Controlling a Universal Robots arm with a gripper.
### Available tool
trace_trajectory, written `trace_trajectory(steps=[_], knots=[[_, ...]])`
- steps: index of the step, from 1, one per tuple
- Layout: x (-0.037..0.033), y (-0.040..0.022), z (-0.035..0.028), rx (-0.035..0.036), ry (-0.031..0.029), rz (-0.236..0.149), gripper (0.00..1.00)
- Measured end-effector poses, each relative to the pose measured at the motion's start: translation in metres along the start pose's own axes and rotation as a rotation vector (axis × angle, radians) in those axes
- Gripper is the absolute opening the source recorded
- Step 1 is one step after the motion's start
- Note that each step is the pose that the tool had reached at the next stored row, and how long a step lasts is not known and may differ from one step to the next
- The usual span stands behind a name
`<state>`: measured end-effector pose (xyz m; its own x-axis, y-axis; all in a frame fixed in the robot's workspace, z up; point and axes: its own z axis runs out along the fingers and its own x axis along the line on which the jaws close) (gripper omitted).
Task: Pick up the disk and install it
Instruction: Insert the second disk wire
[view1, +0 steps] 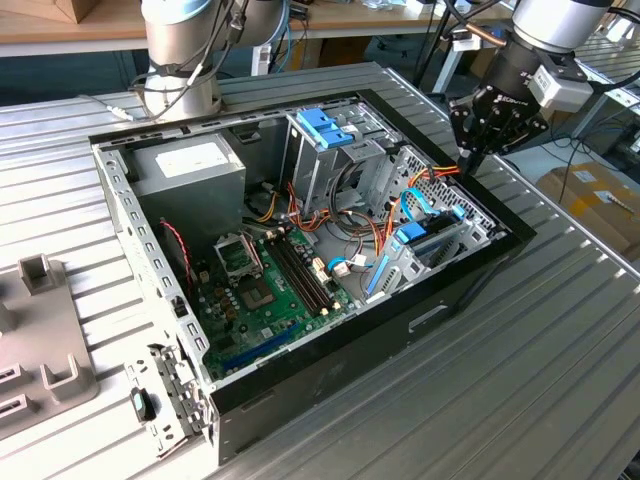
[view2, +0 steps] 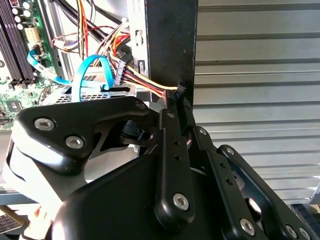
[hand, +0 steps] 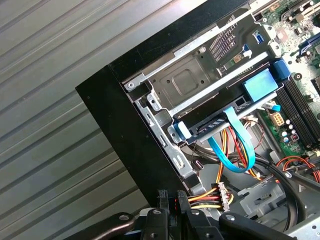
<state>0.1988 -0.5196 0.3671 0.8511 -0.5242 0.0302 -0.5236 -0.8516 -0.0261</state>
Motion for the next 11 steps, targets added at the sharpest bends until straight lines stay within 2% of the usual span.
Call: trace_trajectory(steps=[6,11], knots=[[-0.0001,-0.0002,-0.0001,-0.0001,0.0002,0.000,0.21],[-0.0001,-0.0002,0.0000,-0.0001,0.0001,0.000,0.16]])
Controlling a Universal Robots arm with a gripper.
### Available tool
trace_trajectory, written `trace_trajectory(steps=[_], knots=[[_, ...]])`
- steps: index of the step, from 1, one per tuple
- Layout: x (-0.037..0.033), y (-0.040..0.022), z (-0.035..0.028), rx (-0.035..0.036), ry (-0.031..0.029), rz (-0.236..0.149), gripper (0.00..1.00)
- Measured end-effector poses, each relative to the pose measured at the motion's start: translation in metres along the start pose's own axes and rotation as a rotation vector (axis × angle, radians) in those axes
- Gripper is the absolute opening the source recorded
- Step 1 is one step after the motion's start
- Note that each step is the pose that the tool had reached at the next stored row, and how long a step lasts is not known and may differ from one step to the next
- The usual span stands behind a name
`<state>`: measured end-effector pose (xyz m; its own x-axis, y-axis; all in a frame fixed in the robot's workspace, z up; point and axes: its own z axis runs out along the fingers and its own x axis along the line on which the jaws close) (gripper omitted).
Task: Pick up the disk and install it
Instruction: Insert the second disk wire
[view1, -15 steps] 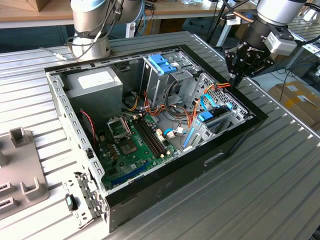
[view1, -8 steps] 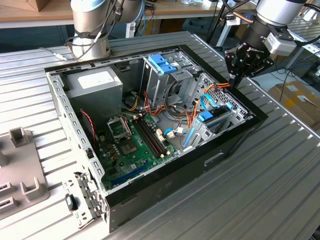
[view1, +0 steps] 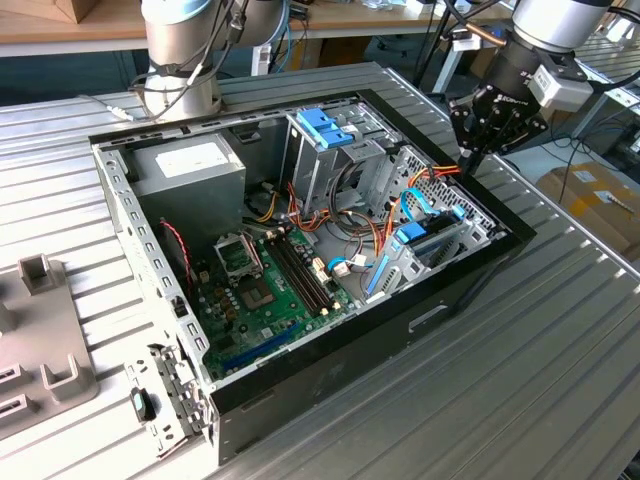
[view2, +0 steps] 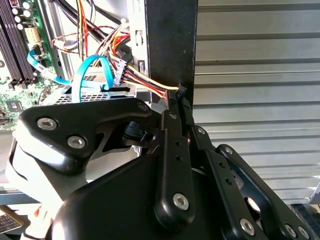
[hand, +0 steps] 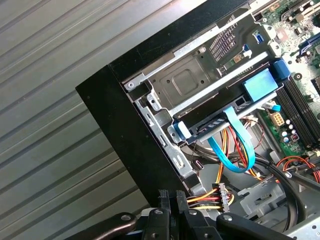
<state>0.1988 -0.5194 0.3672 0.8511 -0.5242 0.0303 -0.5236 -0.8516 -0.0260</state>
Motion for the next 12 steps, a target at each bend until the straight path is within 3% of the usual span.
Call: trace_trajectory(steps=[3,6,8,12], knots=[[0.0000,-0.0001,-0.0016,0.0000,0.0000,0.000,0.16],[0.0003,-0.0003,-0.0083,0.0012,0.0020,0.000,0.16],[0.0002,-0.0002,-0.0083,0.0015,0.0024,0.004,0.16],[0.0002,-0.0002,-0.0083,-0.0017,0.0050,0.077,0.16]])
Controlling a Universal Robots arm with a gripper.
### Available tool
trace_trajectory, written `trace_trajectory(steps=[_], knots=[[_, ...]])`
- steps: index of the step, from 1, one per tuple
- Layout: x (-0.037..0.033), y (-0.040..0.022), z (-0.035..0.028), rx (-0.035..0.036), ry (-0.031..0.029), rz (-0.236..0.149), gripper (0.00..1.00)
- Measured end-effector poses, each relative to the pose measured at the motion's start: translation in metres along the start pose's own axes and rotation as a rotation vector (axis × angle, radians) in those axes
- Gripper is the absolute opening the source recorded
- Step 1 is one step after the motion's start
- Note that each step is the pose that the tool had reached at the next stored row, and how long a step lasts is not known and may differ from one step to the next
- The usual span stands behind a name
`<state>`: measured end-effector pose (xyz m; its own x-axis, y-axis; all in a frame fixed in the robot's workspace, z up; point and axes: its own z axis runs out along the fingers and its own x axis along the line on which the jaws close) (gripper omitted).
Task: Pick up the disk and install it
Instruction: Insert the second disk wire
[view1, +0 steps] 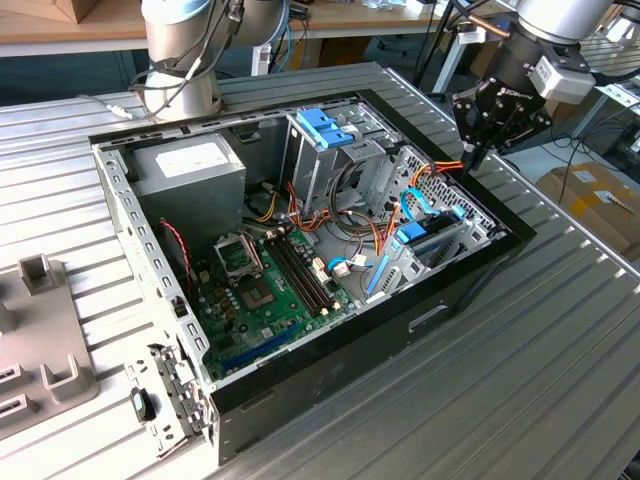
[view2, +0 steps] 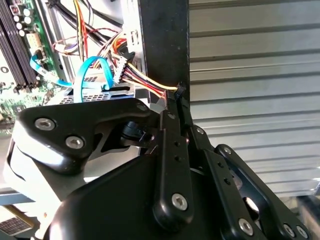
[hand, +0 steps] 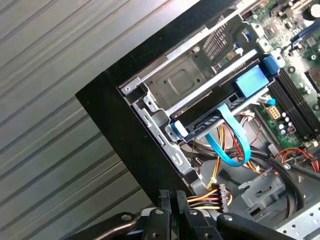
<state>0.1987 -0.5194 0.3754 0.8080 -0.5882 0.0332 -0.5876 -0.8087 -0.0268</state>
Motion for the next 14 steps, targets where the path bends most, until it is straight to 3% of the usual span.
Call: trace_trajectory(steps=[4,9,11,14], knots=[[0.0000,0.0000,0.0002,-0.0028,0.0022,0.046,0.16],[0.0000,0.0000,0.0002,-0.0029,0.0023,0.049,0.16],[0.0000,0.0000,0.0002,-0.0030,0.0024,0.050,0.24],[0.0001,0.0001,0.0002,-0.0027,0.0021,0.051,0.24]])
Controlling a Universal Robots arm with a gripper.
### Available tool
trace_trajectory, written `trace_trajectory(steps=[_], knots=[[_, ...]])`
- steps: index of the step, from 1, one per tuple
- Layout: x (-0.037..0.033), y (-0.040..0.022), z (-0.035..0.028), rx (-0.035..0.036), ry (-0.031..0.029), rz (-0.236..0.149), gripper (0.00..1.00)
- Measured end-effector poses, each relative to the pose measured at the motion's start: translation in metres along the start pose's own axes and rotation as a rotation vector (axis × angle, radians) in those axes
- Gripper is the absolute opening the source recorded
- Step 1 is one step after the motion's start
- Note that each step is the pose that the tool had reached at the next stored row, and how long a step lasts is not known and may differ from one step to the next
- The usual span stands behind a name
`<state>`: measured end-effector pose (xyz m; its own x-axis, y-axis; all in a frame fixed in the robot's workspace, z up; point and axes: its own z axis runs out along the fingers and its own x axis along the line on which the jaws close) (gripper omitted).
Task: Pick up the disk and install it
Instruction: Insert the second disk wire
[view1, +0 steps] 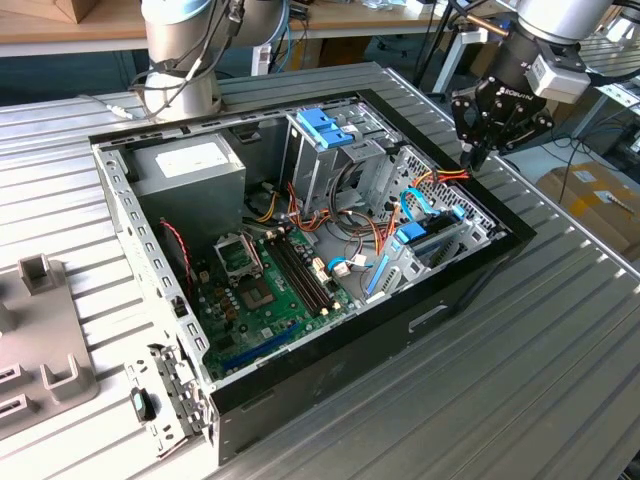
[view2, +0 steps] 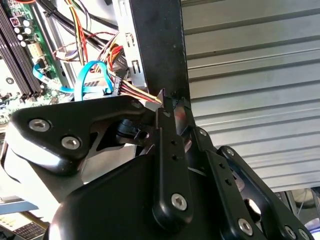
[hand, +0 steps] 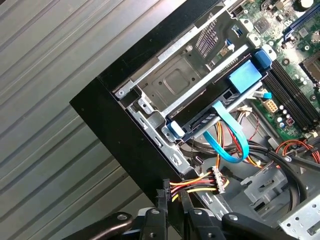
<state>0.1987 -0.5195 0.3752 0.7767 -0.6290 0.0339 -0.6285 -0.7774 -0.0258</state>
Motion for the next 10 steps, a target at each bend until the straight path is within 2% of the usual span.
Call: trace_trajectory(steps=[1,3,7,8,9,10], knots=[[0.0026,0.0032,0.0001,0.0129,-0.0103,0.001,0.24],[0.0081,0.0103,0.0000,0.0153,-0.0117,0.001,0.24],[0.0080,0.0146,0.0002,0.0174,-0.0124,0.000,0.24],[0.0066,0.0158,0.0003,0.0215,-0.0146,-0.002,0.24],[0.0059,0.0165,0.0007,0.0311,-0.0193,-0.008,0.24],[0.0058,0.0164,0.0009,0.0344,-0.0200,-0.018,0.24]])
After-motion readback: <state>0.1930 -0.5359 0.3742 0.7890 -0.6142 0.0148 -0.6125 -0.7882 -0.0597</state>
